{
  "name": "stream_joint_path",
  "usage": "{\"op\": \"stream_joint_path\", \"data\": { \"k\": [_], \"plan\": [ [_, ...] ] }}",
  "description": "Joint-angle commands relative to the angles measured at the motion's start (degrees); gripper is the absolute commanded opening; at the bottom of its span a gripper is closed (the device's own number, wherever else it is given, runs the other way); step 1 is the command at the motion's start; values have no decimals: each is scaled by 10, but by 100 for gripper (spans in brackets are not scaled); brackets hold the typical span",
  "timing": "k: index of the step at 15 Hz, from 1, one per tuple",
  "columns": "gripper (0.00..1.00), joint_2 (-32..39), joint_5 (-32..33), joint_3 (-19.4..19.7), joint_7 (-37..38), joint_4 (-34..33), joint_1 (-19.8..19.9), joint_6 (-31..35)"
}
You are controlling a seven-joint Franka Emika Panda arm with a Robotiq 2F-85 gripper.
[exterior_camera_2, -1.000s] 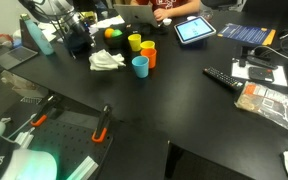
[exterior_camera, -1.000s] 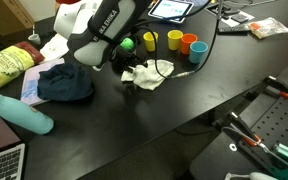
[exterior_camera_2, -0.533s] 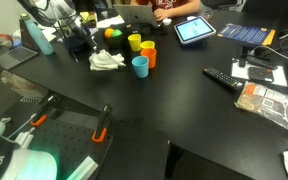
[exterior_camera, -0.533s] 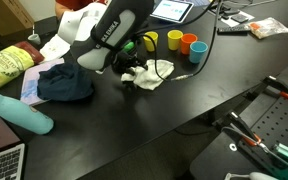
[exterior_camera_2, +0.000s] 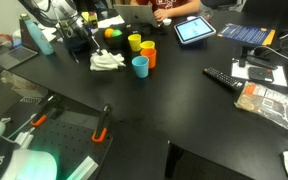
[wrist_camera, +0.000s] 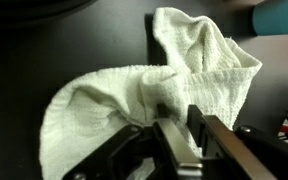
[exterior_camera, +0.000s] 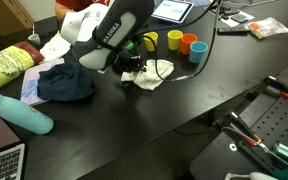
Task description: Take the white towel out of the bowl
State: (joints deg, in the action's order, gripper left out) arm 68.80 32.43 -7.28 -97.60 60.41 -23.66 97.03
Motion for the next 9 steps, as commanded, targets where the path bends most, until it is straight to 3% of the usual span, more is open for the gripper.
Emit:
{"op": "stream_joint_path", "data": {
  "k": [1, 9],
  "plan": [
    [12, -18, -3, 4, 4, 5, 1, -31],
    [13, -122, -56, -8, 28, 82, 62, -47]
  ]
}}
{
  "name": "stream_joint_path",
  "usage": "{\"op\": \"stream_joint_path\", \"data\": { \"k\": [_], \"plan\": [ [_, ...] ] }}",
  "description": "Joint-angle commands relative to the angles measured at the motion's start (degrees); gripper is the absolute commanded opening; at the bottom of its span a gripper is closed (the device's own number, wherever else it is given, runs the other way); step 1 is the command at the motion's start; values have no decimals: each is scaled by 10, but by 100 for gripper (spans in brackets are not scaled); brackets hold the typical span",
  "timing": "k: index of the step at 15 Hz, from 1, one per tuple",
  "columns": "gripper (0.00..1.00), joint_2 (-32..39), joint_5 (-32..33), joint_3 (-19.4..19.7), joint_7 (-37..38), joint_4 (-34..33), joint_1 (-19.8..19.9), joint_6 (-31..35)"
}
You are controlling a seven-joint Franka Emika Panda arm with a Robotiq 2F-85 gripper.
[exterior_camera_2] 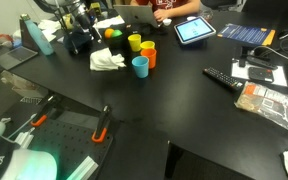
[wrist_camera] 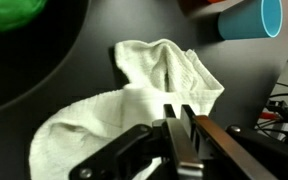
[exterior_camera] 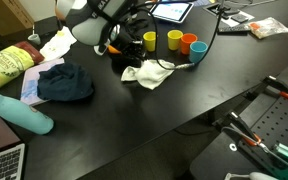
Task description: Take the white towel out of the bowl
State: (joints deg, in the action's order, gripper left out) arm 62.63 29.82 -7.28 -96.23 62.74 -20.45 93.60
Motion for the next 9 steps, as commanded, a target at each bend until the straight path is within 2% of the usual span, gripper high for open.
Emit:
{"op": "stream_joint_path", "data": {
  "k": [1, 4, 6, 9],
  "plan": [
    [13, -71, -40, -6, 19, 67, 39, -17],
    [14, -98, -70, -4, 27, 101, 71, -17],
    [15, -98, -81, -11, 14, 111, 87, 11],
    [12, -84, -77, -12, 21, 109, 82, 53]
  ]
}}
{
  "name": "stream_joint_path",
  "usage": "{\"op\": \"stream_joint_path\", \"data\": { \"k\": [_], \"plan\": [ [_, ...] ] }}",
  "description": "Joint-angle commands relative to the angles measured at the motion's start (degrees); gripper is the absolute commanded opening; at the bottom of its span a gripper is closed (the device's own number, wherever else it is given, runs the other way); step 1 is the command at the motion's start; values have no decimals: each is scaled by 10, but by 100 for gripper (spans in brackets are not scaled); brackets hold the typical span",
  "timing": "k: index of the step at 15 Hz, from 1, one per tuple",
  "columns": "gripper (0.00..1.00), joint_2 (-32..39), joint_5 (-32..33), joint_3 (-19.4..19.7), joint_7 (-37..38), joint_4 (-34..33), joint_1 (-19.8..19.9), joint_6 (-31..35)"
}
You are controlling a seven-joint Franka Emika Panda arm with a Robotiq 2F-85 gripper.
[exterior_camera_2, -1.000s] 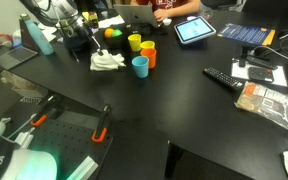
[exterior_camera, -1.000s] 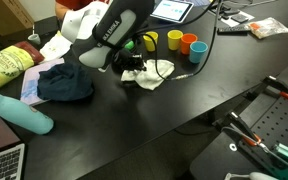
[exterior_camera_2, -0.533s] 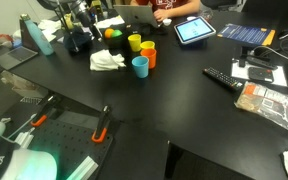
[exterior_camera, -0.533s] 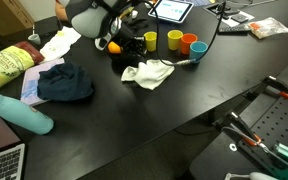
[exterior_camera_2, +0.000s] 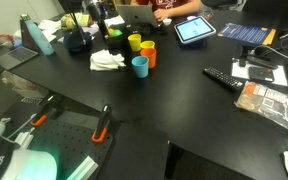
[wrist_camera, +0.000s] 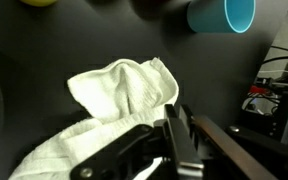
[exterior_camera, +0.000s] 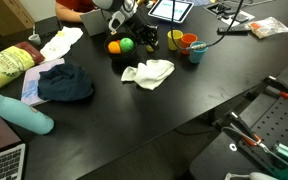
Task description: Take the white towel out of the bowl
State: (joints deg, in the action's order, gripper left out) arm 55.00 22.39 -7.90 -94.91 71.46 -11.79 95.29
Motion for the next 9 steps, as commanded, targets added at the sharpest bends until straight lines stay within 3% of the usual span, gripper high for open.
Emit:
{"op": "stream_joint_path", "data": {
  "k": [1, 2, 4, 9],
  "plan": [
    [14, -4, 4, -3, 14, 20, -13, 42],
    [37, 0, 9, -1, 17, 17, -21, 47],
    [45, 13, 16, 2, 25, 0, -38, 48],
    [85, 38, 16, -7, 17, -30, -66, 42]
  ]
}}
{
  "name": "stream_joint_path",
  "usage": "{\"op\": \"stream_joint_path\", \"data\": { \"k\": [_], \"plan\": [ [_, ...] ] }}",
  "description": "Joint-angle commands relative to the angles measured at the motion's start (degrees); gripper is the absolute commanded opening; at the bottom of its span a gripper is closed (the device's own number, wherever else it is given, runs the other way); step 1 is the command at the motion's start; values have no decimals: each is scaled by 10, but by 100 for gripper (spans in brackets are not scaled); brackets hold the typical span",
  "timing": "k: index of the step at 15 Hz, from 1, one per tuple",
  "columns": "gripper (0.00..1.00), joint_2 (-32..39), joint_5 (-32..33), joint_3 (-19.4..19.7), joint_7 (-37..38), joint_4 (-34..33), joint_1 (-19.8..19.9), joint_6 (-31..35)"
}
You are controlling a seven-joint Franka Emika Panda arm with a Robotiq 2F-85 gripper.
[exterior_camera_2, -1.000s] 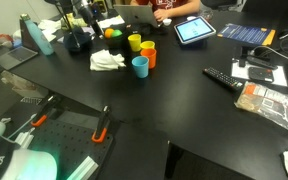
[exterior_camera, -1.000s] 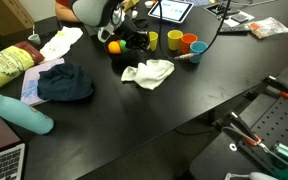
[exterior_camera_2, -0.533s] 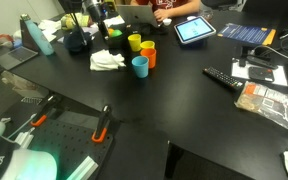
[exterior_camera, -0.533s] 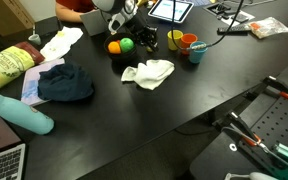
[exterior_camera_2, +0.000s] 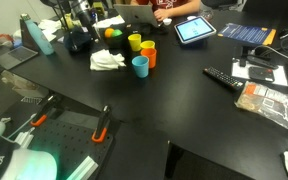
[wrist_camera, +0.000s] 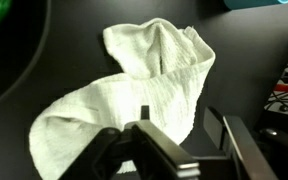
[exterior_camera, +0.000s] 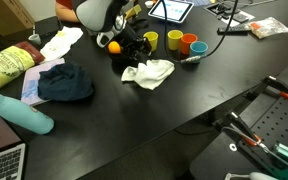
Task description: Take the white towel out of the bowl
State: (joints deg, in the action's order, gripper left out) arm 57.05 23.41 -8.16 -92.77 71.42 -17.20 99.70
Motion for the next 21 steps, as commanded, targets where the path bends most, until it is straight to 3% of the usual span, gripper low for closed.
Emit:
{"op": "stream_joint_path", "data": {
  "k": [1, 3, 10, 11, 13, 19, 21],
  "plan": [
    [92, 22, 9, -4, -7, -32, -15, 4],
    [100, 33, 8, -5, -18, -44, -17, 11],
    [99, 81, 1, 0, -43, -98, -22, 5],
    [74, 86, 1, 1, -46, -103, -22, 3],
    [65, 93, -1, 2, -56, -107, -19, 2],
    [17, 98, -17, -4, -77, -99, -3, -6],
    [11, 95, -23, -5, -82, -96, 3, -10]
  ]
}}
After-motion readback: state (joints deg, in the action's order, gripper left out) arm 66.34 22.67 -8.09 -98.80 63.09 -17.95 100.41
